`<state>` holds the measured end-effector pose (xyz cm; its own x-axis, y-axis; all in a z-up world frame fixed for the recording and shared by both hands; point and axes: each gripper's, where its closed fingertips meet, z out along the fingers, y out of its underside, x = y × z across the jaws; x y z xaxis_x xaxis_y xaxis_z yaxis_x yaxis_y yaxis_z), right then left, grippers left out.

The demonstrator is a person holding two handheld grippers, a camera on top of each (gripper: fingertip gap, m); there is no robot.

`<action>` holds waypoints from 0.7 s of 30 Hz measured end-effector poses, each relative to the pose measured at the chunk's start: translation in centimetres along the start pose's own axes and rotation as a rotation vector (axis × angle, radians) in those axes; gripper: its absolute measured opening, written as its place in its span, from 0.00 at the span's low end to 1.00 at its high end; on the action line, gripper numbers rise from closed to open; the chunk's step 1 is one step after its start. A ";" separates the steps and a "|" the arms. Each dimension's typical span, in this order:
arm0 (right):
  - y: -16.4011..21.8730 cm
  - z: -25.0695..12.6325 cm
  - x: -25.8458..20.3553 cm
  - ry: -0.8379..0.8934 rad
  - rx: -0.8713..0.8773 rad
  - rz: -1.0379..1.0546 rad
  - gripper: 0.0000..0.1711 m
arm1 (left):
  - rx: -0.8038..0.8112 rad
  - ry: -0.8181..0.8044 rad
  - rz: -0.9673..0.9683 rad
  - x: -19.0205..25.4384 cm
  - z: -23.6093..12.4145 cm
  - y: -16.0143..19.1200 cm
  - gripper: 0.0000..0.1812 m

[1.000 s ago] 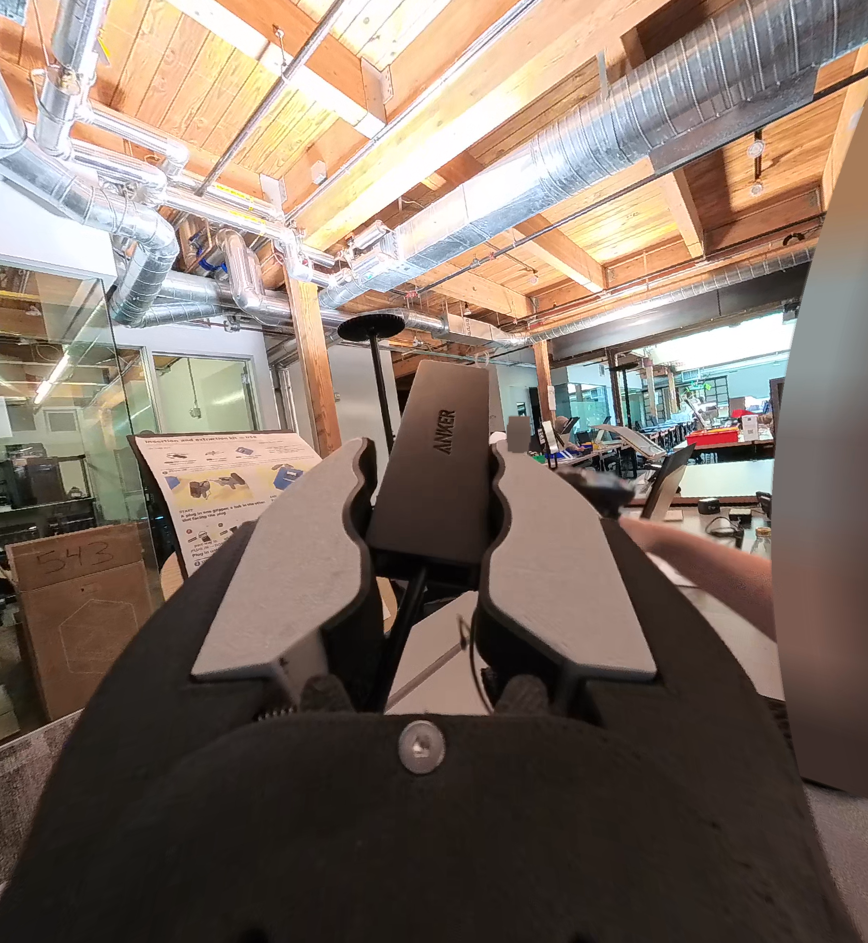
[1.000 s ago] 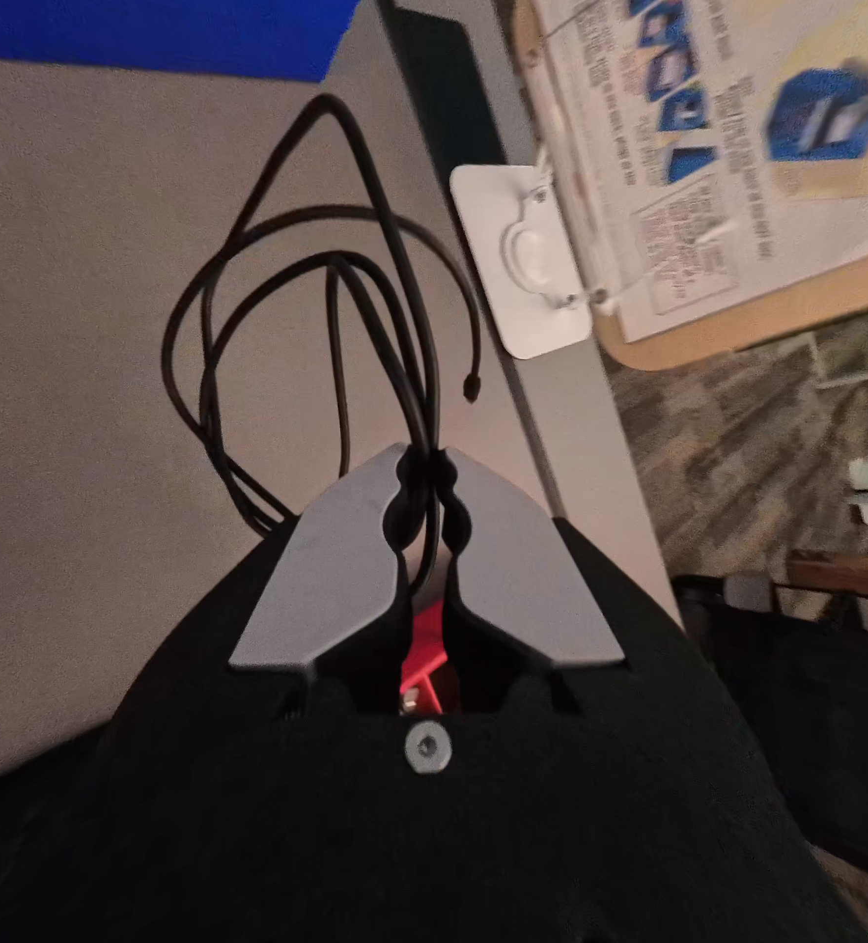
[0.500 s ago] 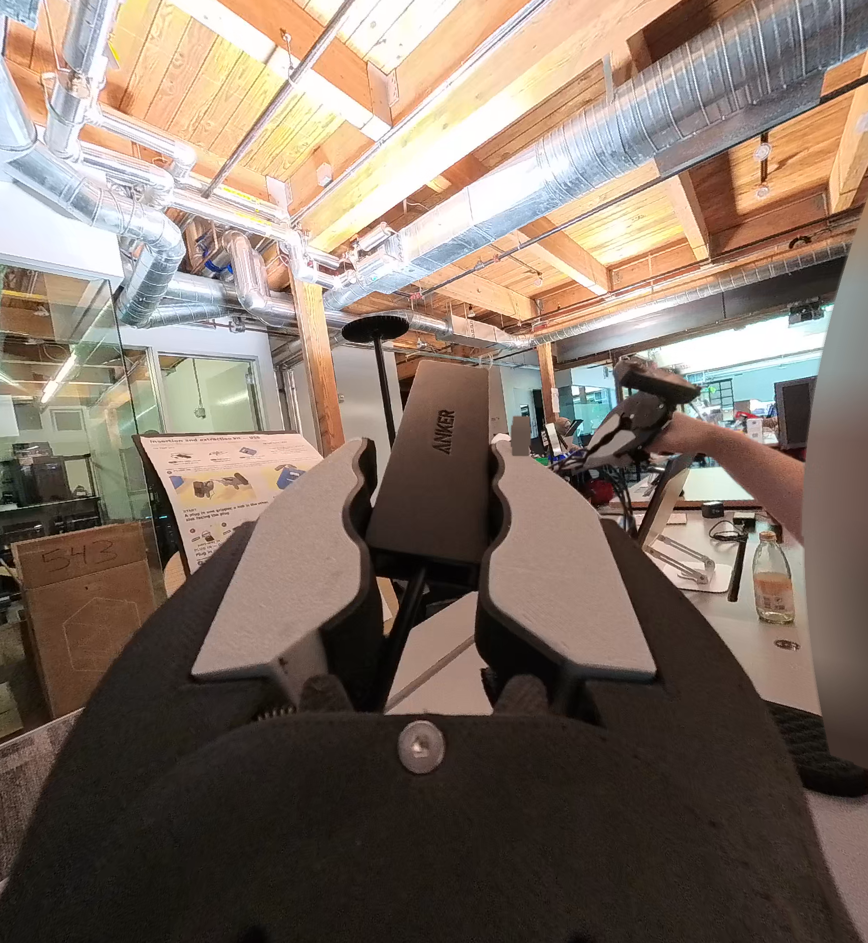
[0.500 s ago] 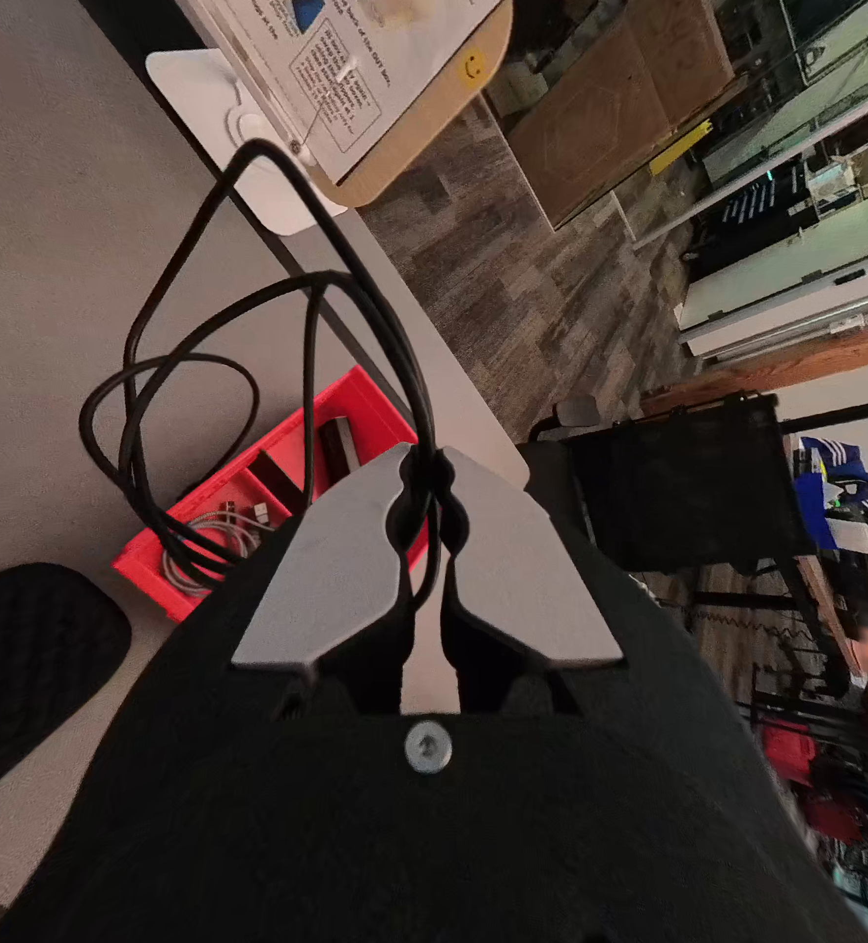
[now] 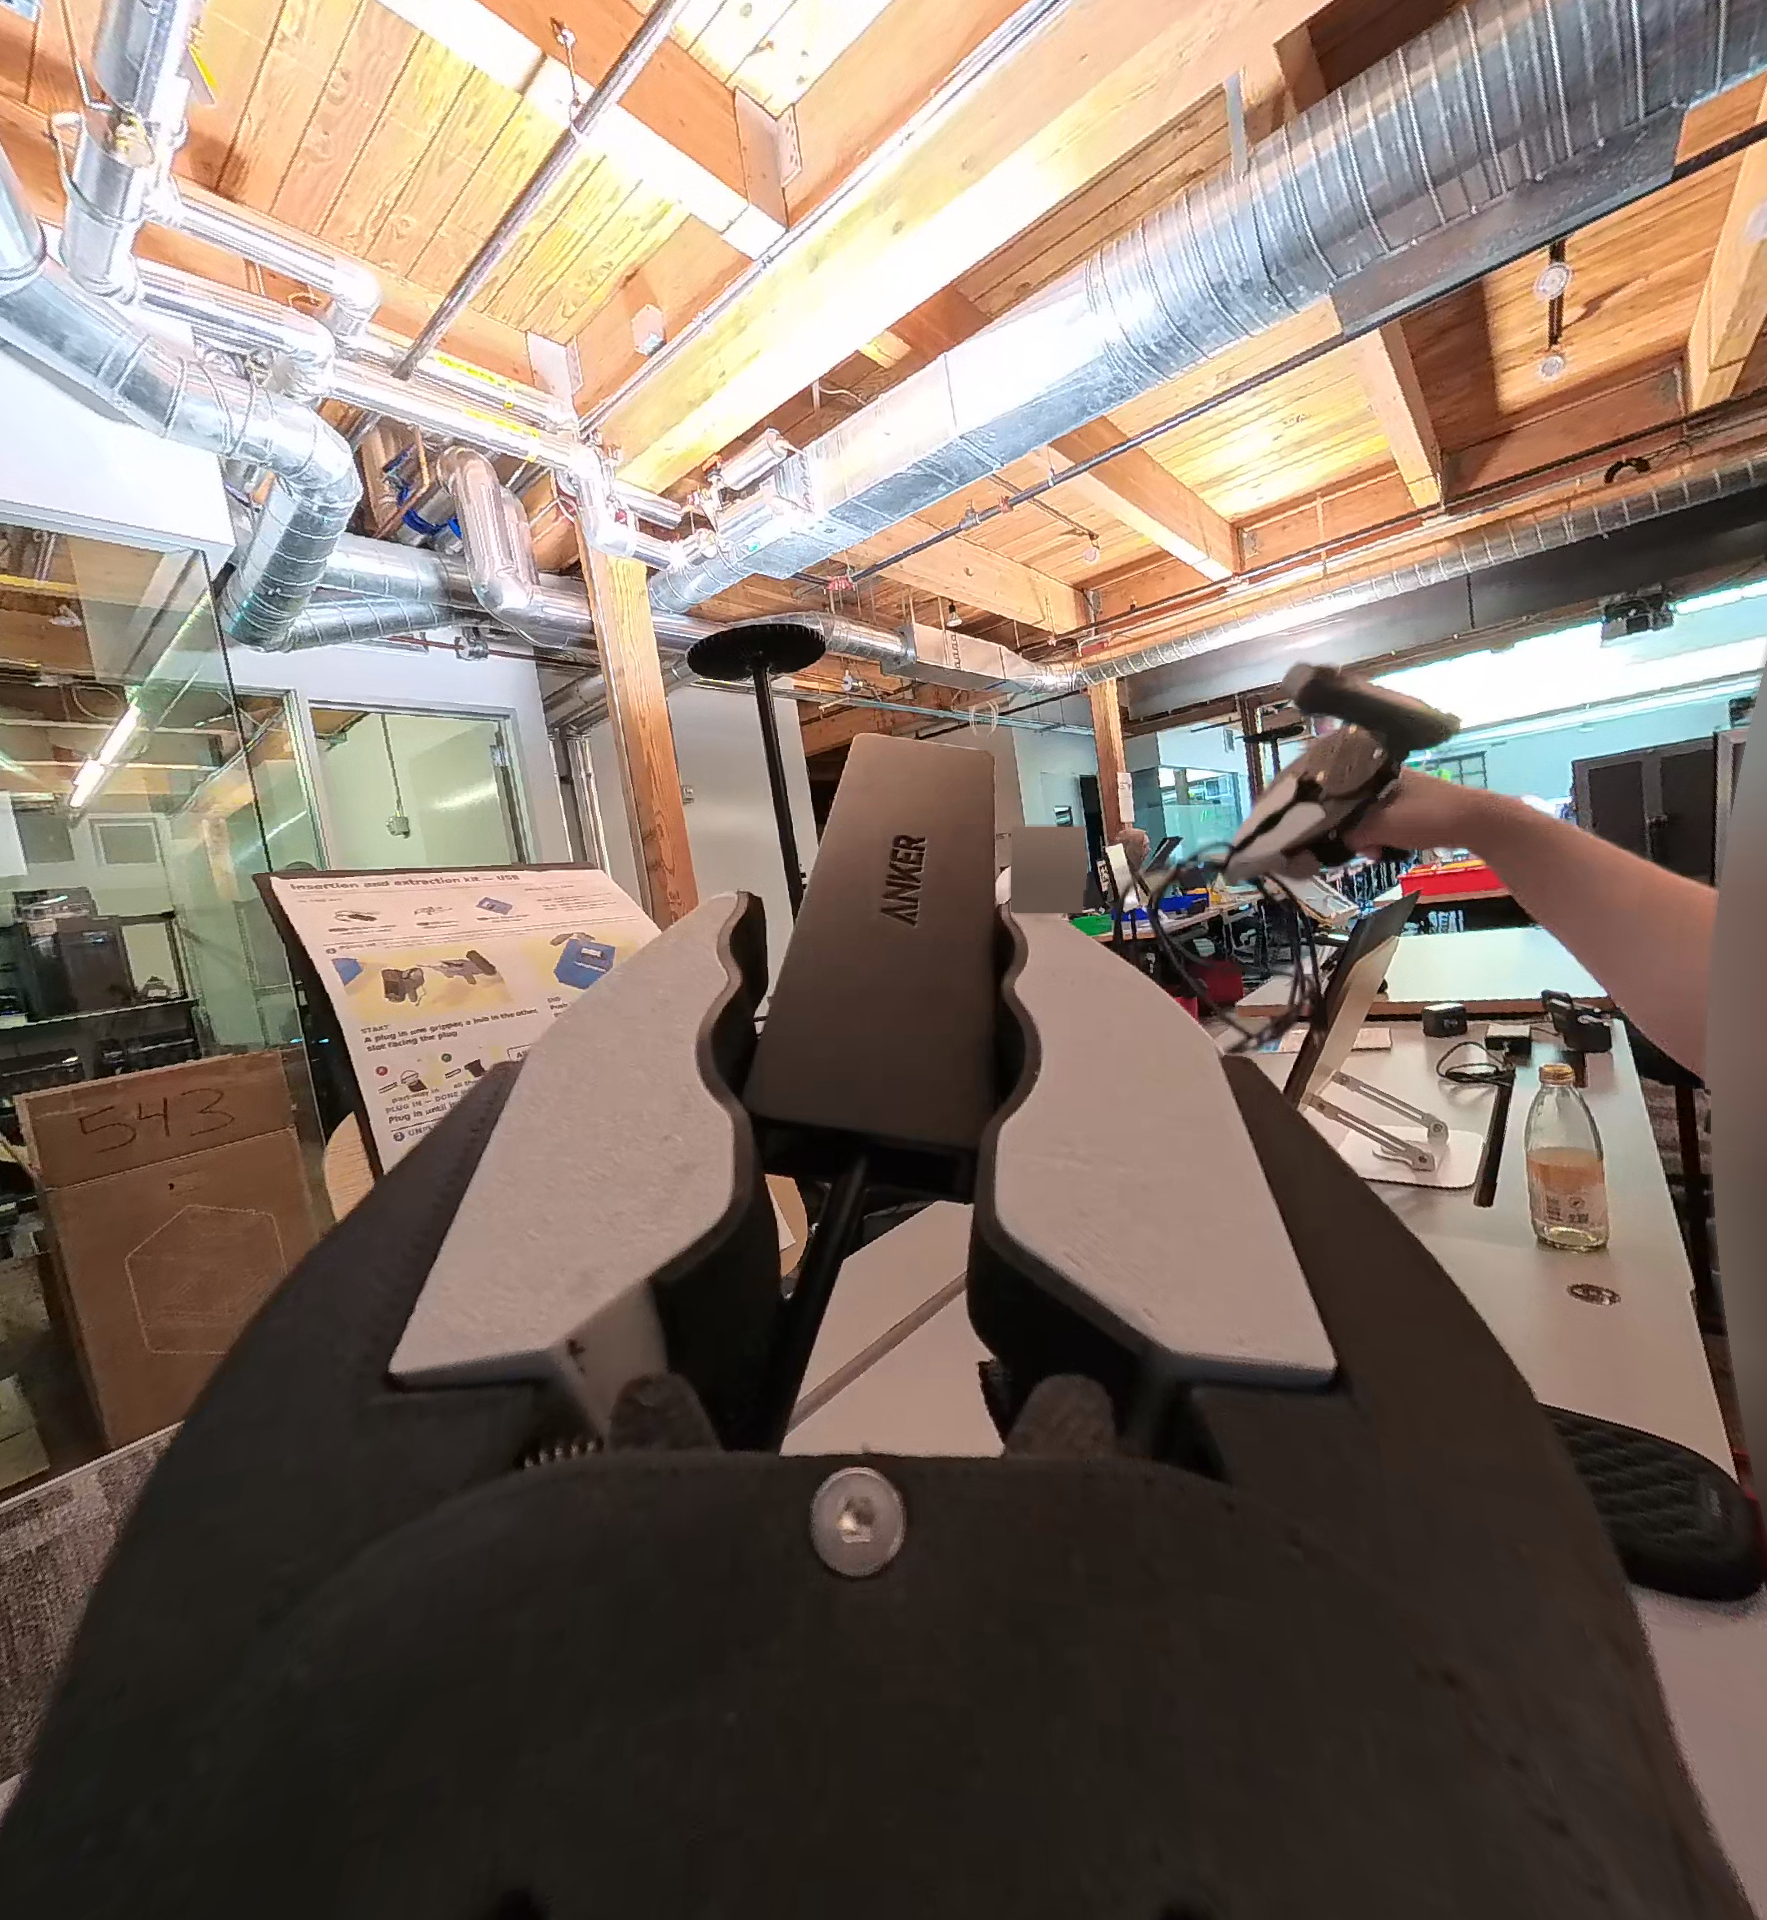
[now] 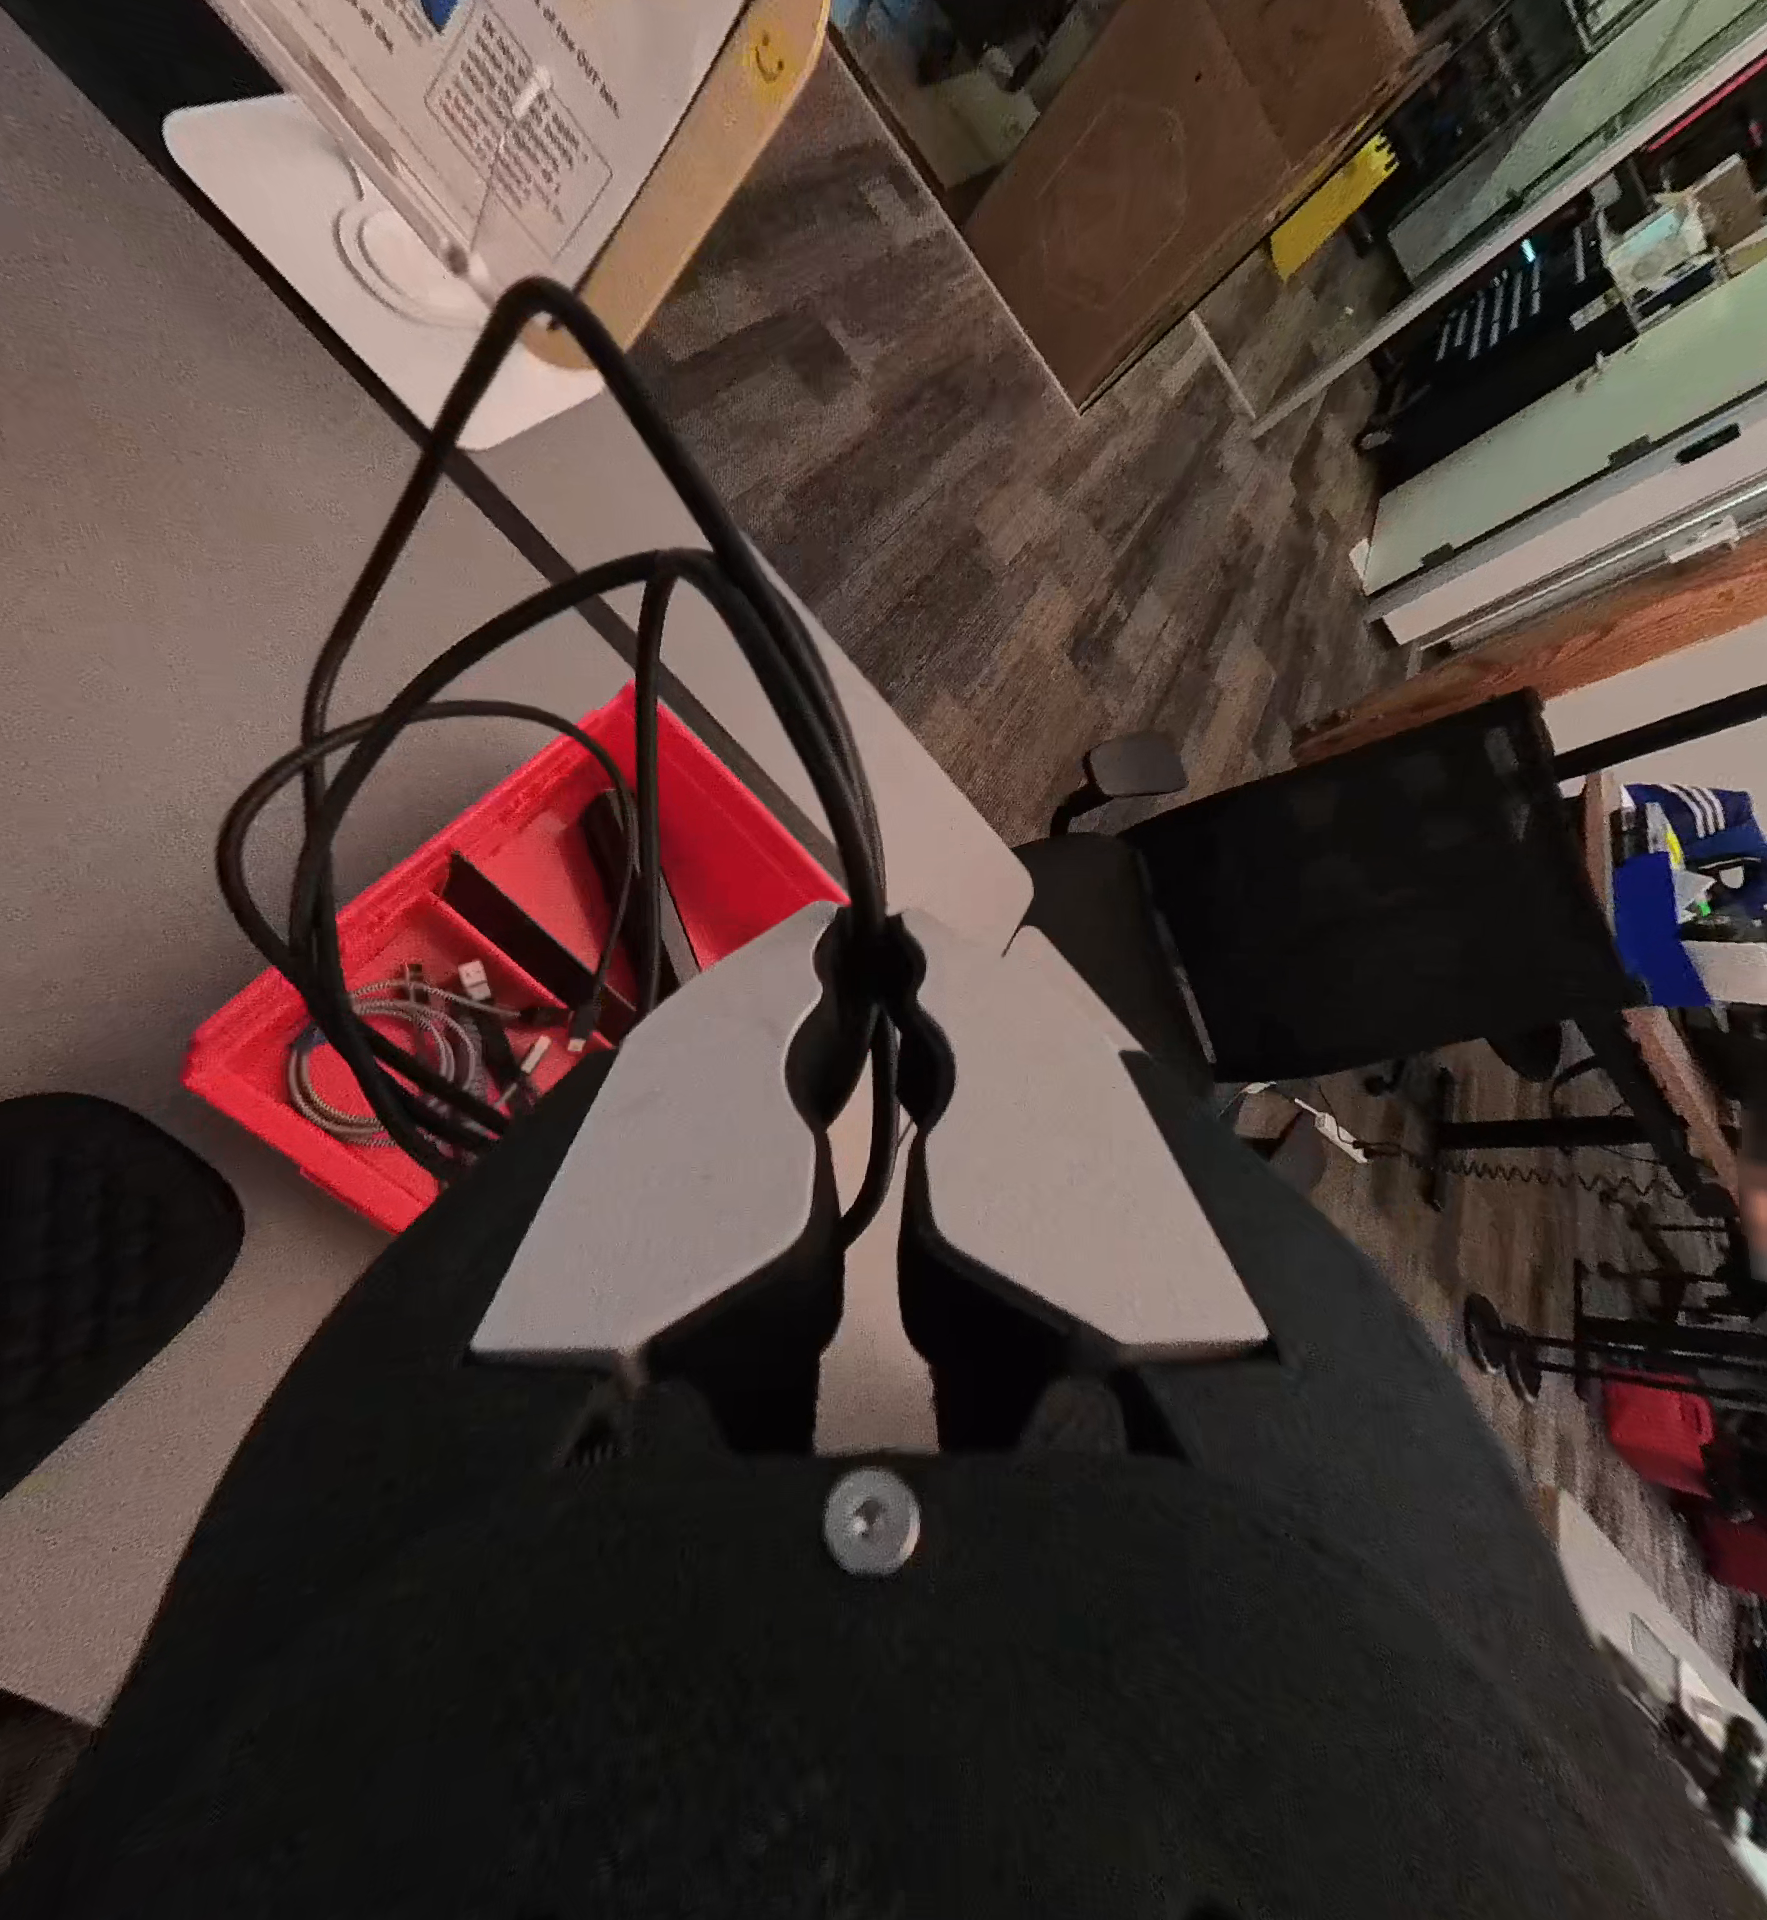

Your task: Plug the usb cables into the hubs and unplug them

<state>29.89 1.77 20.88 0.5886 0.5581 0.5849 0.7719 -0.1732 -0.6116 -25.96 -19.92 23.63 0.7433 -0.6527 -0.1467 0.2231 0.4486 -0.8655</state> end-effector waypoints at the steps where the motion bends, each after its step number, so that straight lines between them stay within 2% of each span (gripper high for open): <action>1: 0.8 0.6 -0.2 -0.008 -0.025 -0.002 0.04 | 0.001 -0.002 -0.001 -0.1 0.0 0.0 0.23; 5: 3.5 3.3 -1.6 -0.079 -0.098 -0.025 0.03 | 0.002 -0.004 -0.006 -0.2 -0.2 -0.1 0.23; 15: 9.2 12.5 -9.9 -0.332 -0.119 -0.123 0.04 | 0.004 -0.005 -0.009 -0.3 -0.5 -0.2 0.23; 18: 11.5 15.7 -11.1 -0.281 -0.132 -0.170 0.03 | 0.001 -0.002 -0.010 -0.2 -0.3 0.0 0.23; 21: 13.7 17.9 -10.5 -0.157 -0.144 -0.205 0.03 | -0.004 0.003 -0.009 0.0 -0.4 0.1 0.23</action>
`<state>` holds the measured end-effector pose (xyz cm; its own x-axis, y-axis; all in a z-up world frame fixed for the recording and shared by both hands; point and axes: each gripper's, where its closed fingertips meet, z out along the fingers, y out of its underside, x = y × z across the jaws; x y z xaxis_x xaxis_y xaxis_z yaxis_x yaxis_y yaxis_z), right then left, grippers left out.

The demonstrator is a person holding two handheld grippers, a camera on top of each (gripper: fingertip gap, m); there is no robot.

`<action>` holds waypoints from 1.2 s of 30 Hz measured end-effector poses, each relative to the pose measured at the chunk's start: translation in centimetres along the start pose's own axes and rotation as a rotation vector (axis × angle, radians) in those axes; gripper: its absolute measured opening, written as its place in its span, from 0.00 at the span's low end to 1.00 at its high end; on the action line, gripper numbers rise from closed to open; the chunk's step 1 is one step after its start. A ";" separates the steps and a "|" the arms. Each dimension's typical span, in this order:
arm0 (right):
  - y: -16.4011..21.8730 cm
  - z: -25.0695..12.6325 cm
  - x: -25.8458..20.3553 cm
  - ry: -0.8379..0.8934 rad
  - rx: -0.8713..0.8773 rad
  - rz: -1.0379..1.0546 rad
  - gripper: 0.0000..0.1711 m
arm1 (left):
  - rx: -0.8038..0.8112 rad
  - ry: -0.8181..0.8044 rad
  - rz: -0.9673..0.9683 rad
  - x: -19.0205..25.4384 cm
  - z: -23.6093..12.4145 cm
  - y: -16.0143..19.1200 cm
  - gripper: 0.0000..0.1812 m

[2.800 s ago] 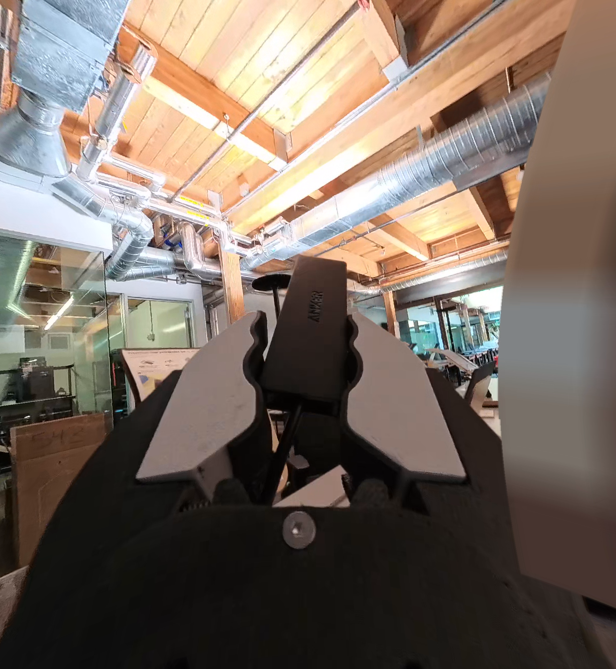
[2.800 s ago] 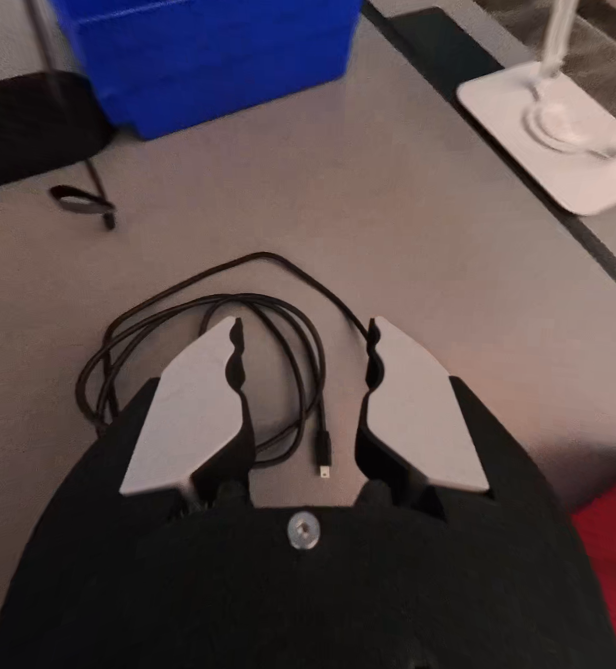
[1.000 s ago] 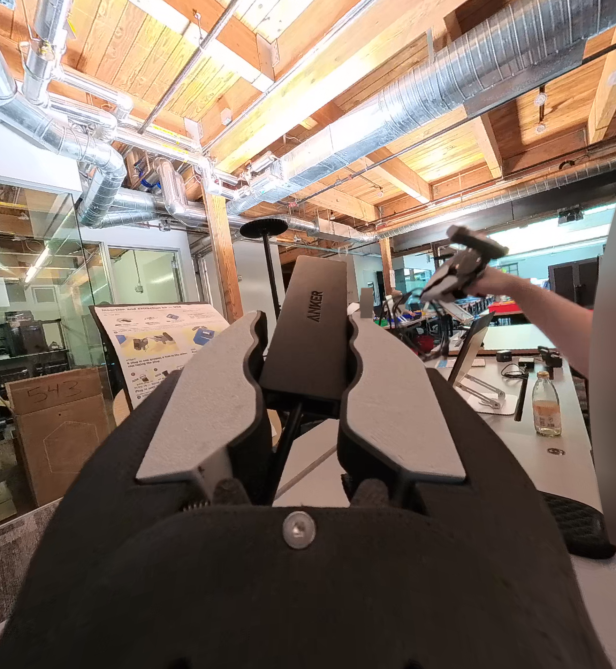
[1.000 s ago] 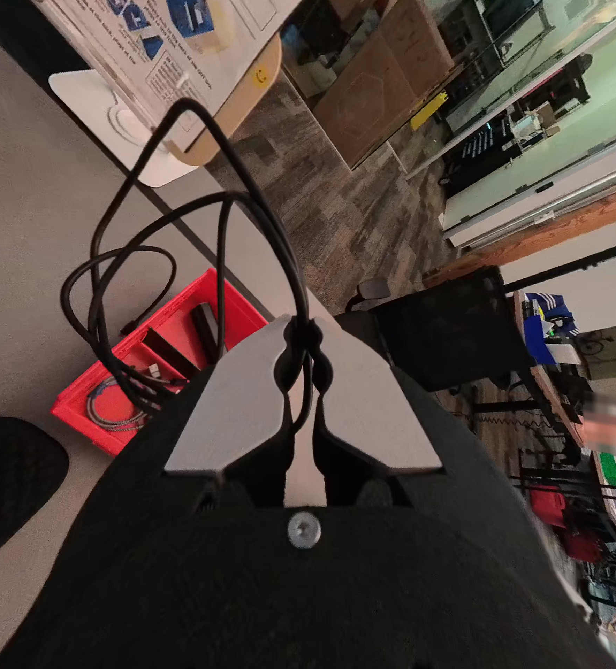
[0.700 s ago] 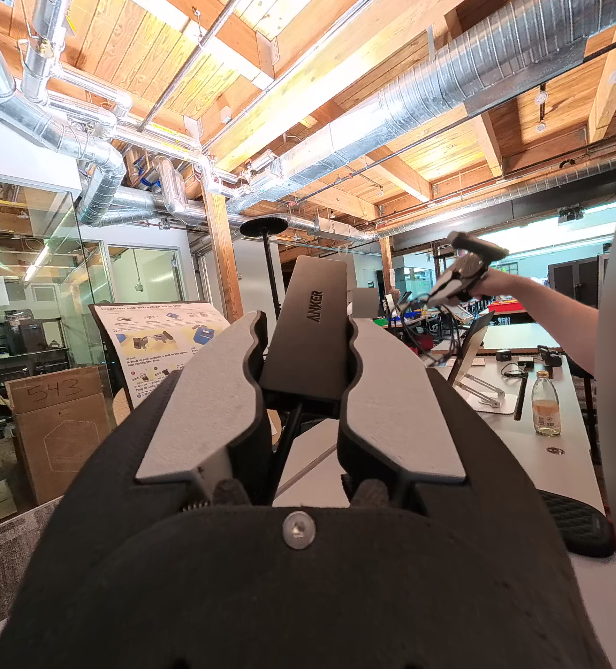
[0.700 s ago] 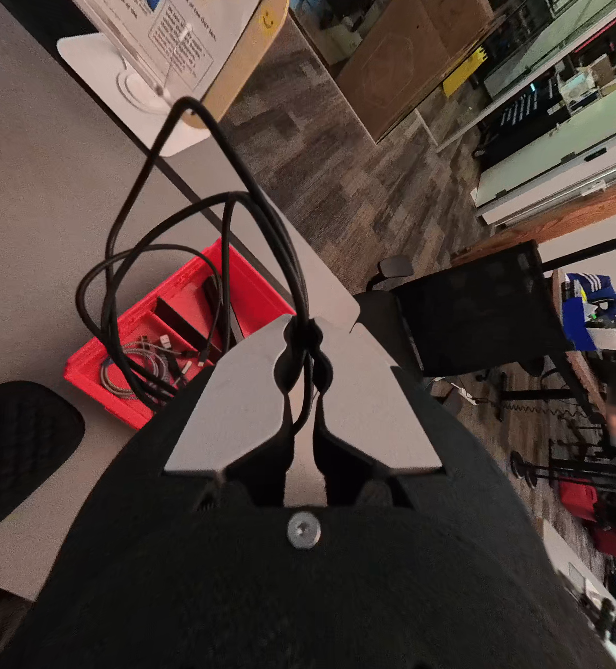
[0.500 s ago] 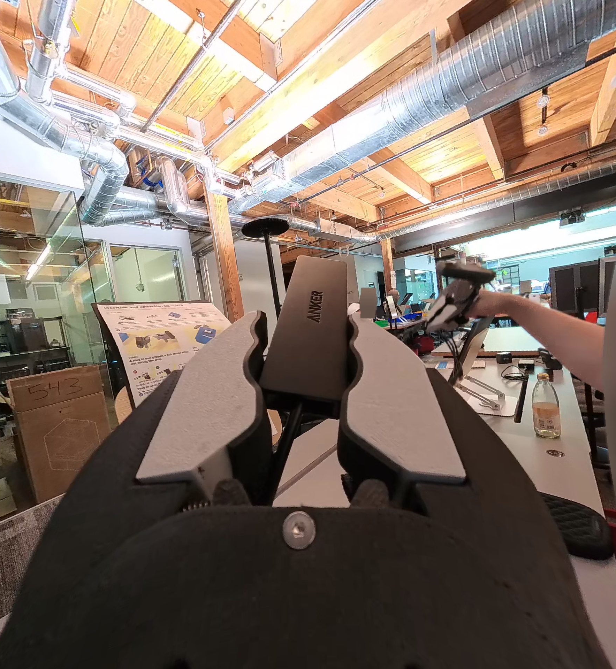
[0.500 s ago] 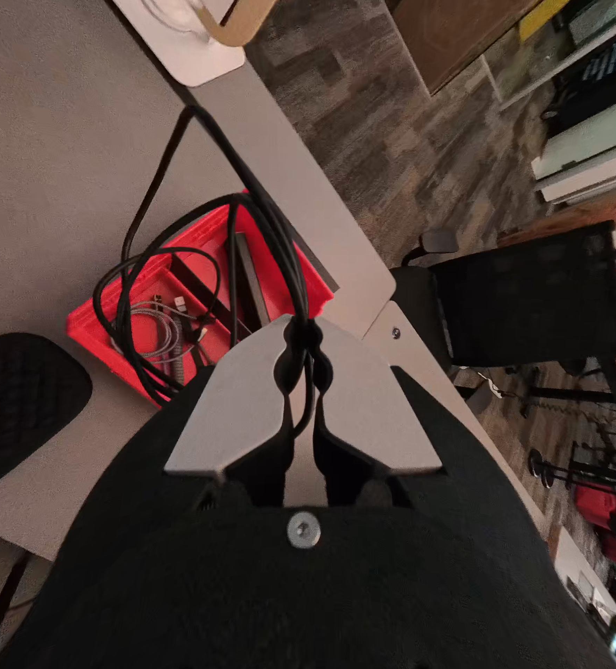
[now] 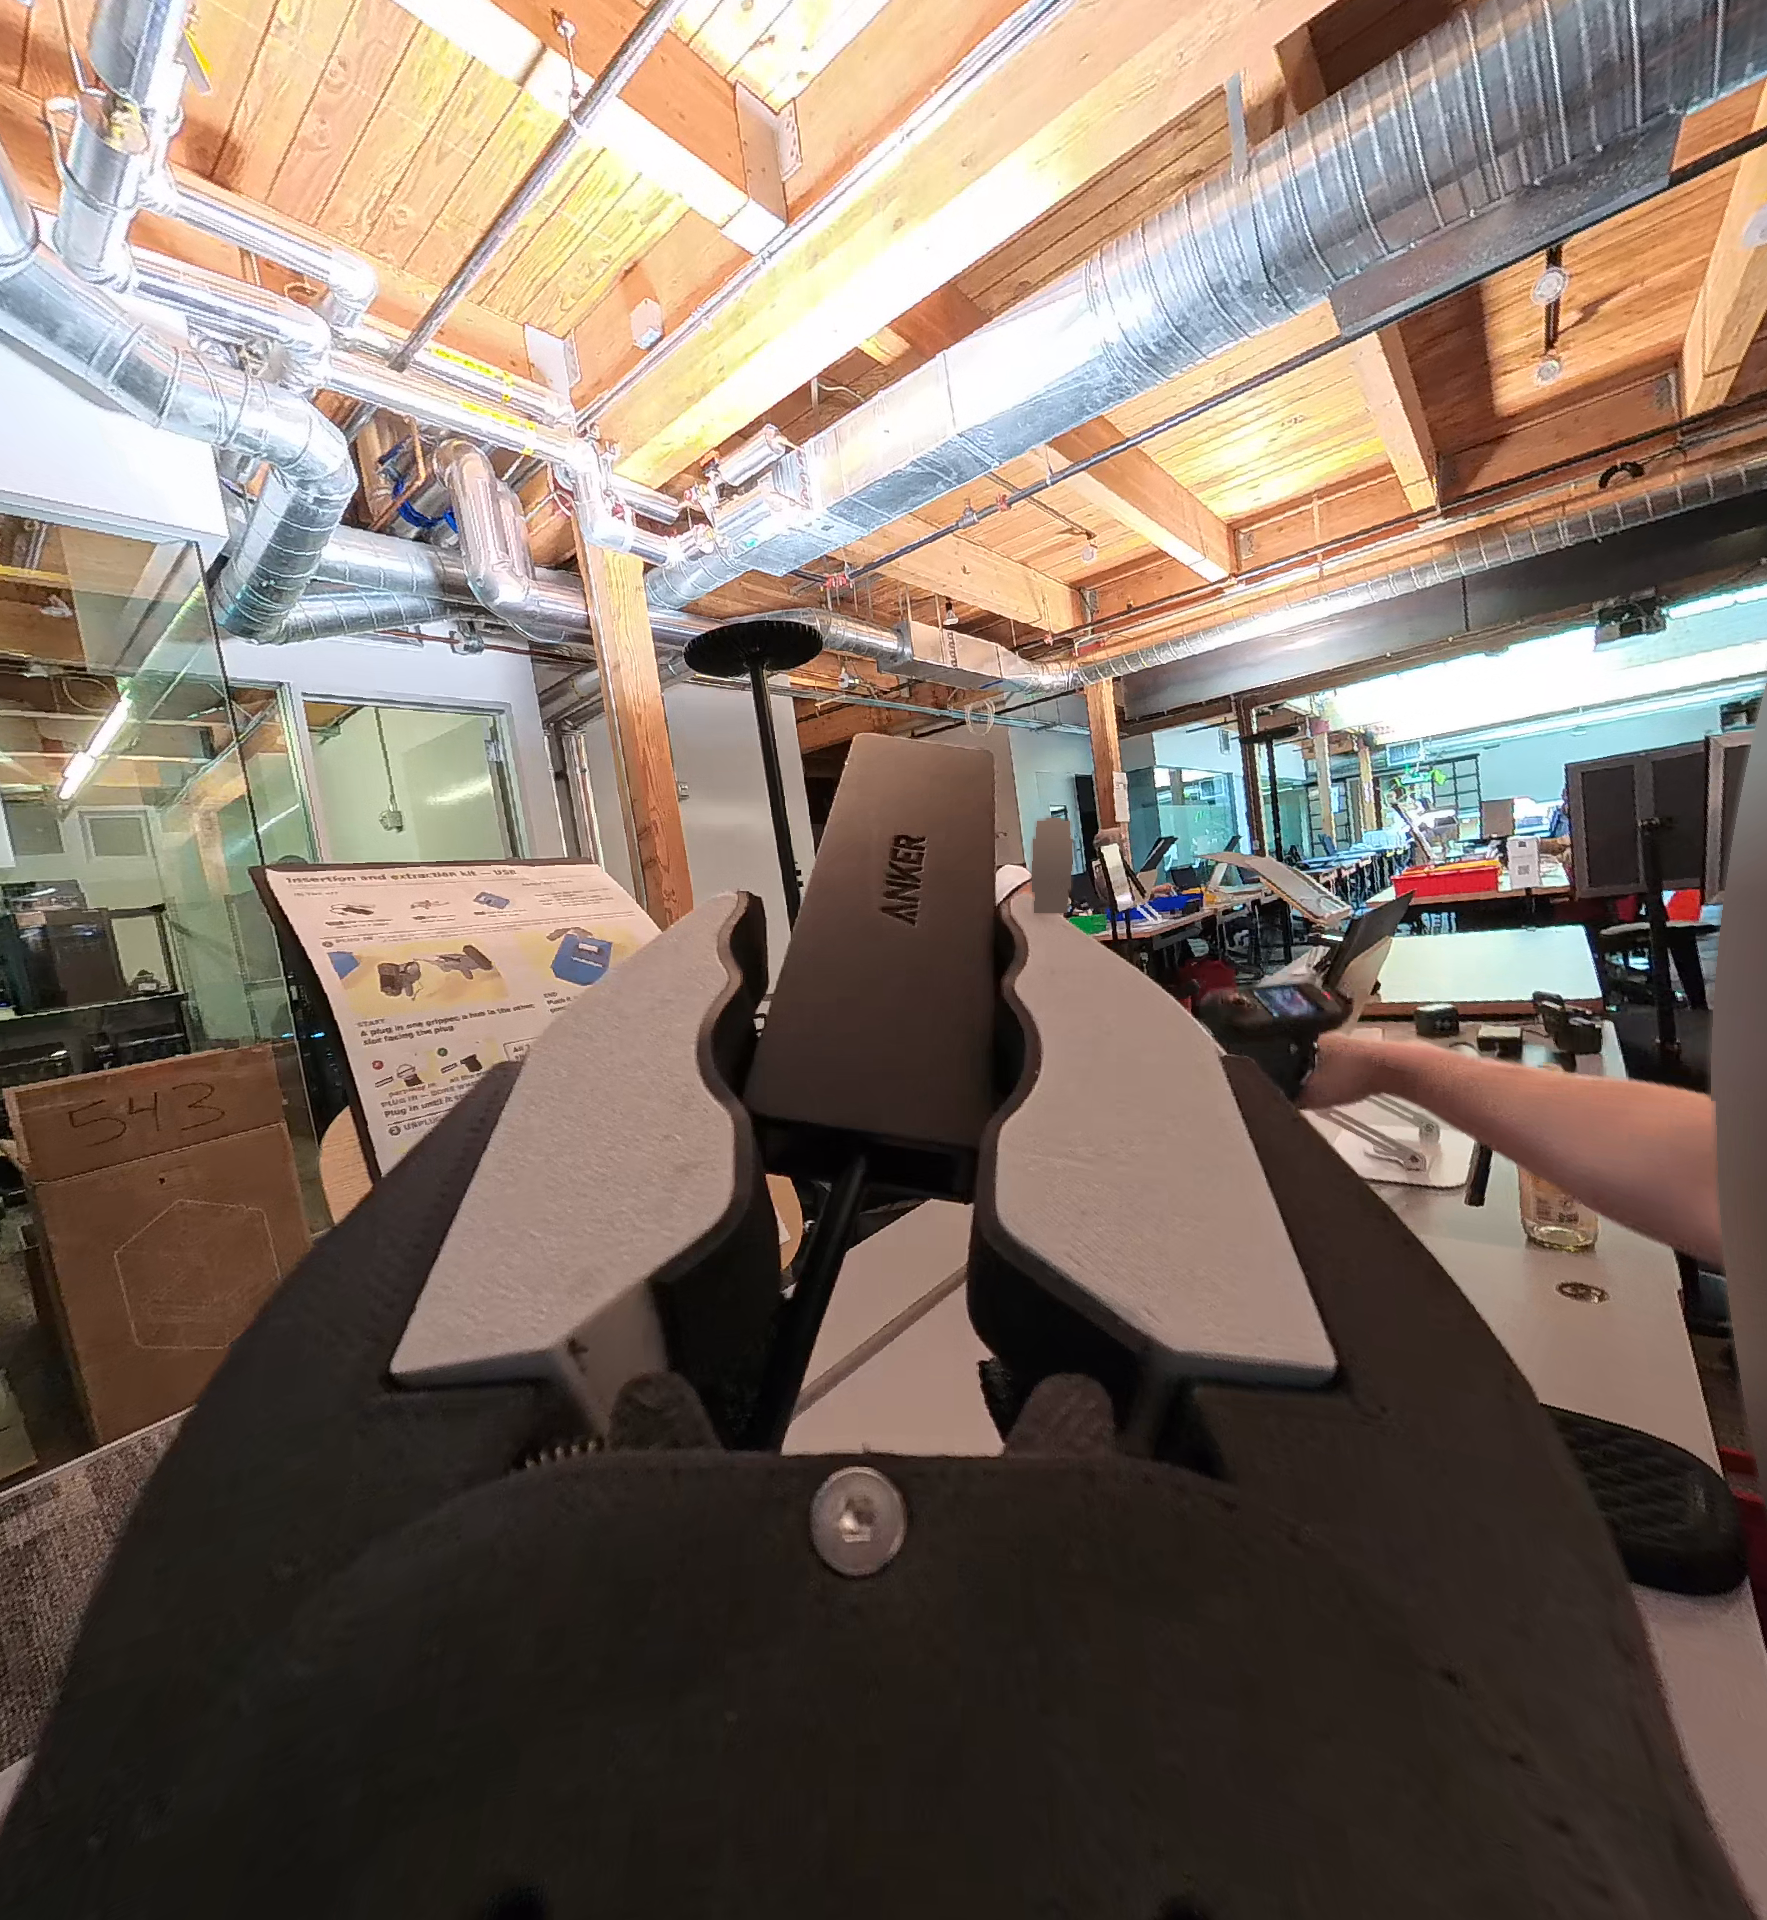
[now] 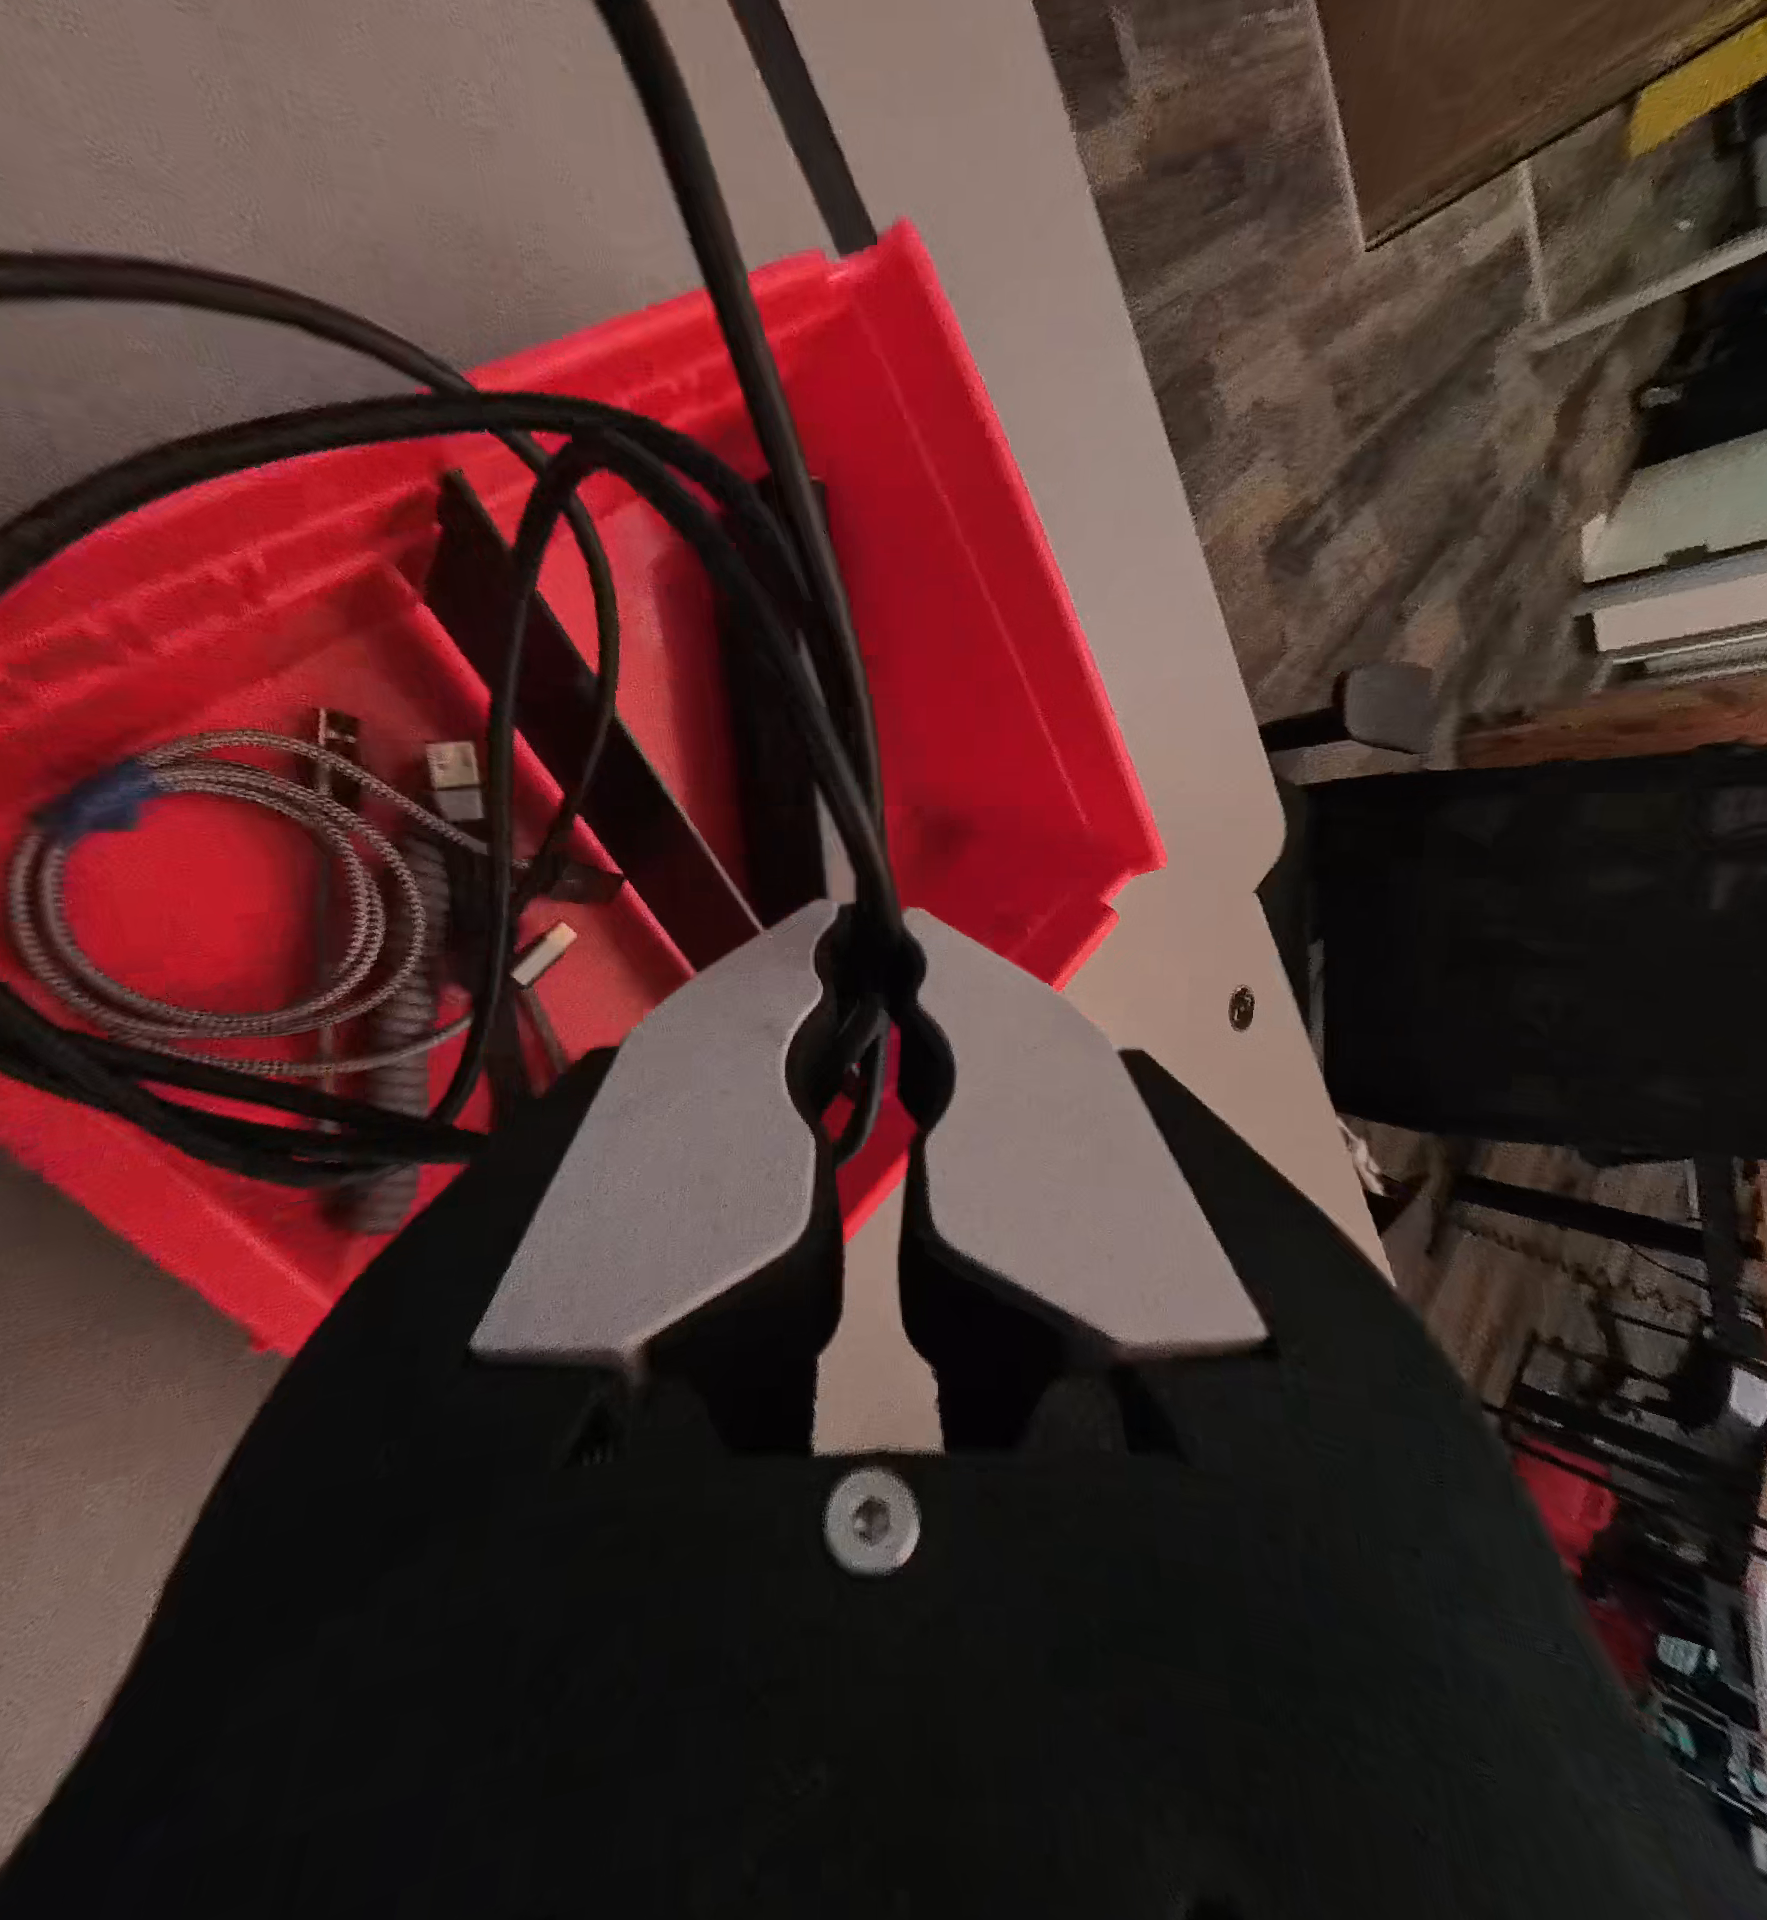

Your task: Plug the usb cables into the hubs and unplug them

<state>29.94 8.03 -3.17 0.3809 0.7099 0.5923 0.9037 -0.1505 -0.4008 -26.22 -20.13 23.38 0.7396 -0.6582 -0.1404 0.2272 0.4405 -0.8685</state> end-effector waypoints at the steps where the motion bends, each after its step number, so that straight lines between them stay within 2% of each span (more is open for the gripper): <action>1: 0.5 0.4 0.2 0.029 0.009 0.010 0.03 | -0.003 0.001 0.000 0.0 0.1 0.1 0.23; 7: 4.7 0.9 1.9 0.191 -0.090 -0.011 0.03 | -0.016 0.003 0.002 0.0 0.5 0.4 0.23; 11: 4.1 2.1 -0.4 0.128 -0.061 -0.021 0.05 | -0.028 0.001 0.008 0.2 0.8 0.8 0.23; 17: 2.6 3.4 -4.2 -0.070 -0.007 0.155 0.20 | -0.055 0.012 0.006 0.5 1.5 1.5 0.23; 21: 3.5 1.9 -3.2 -0.046 -0.019 0.228 0.26 | -0.083 0.044 -0.010 1.2 2.4 2.4 0.23; 24: 2.6 -0.8 -2.1 -0.017 0.032 0.282 0.34 | -0.133 0.106 -0.035 2.5 4.3 4.1 0.23; 27: -1.1 -4.4 -1.5 0.022 0.160 0.329 0.43 | -0.201 0.186 -0.070 4.3 6.7 6.7 0.23; 29: -6.9 -7.3 -2.4 0.042 0.383 0.371 0.43 | -0.235 0.233 -0.100 5.5 8.6 8.9 0.23; 32: -18.5 -11.3 -9.0 -0.166 0.851 0.383 0.40 | -0.294 0.291 -0.157 6.7 10.4 12.0 0.23; 33: -21.7 -12.0 -11.8 -0.236 0.959 0.355 0.40 | -0.319 0.312 -0.177 7.1 11.0 13.0 0.23; 36: -28.4 -13.4 -17.4 -0.351 1.124 0.279 0.40 | -0.386 0.365 -0.195 7.9 11.5 15.3 0.23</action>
<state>0.23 -9.25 7.28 0.3042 0.9229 0.2362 0.0581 0.2295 -0.9716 -9.57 -11.57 14.41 0.4245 -0.9037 -0.0553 0.0394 0.0795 -0.9961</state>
